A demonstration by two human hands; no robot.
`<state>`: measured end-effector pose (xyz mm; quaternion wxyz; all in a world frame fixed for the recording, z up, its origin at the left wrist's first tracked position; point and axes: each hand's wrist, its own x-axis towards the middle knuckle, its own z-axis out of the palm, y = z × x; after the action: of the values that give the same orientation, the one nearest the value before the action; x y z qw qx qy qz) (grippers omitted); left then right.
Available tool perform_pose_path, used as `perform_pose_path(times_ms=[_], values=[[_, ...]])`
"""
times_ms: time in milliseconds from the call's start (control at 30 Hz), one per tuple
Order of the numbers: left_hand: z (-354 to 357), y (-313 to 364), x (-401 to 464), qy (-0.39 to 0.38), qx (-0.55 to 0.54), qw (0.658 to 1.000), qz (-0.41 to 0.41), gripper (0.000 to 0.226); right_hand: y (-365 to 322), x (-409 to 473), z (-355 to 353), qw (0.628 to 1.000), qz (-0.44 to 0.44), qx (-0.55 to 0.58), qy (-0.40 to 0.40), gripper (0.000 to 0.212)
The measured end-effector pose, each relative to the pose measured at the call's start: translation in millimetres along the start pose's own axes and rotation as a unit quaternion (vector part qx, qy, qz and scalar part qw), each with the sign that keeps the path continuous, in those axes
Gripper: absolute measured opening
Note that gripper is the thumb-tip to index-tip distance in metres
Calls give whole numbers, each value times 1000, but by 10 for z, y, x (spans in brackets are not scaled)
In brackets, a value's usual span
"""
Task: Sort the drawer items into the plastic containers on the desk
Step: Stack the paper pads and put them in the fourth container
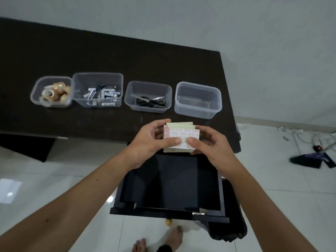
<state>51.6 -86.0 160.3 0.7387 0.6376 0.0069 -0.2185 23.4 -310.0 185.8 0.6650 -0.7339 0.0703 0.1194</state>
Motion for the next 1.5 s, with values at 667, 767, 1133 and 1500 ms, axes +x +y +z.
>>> perform_pose_path(times_ms=[667,767,1133,1500], values=[[333,562,1911,26,123,992,-11,58,-344,1760,-858,994,17,-111,16,41],[340,470,2050,17,149,987,-52,39,-305,1938,-918,986,51,-161,-13,47],[413,446,2230,-4,280,948,-149,48,-357,2104,-947,948,84,-295,-79,22],[487,515,2242,23,323,929,-179,55,-392,2112,-887,940,87,-325,-58,51]])
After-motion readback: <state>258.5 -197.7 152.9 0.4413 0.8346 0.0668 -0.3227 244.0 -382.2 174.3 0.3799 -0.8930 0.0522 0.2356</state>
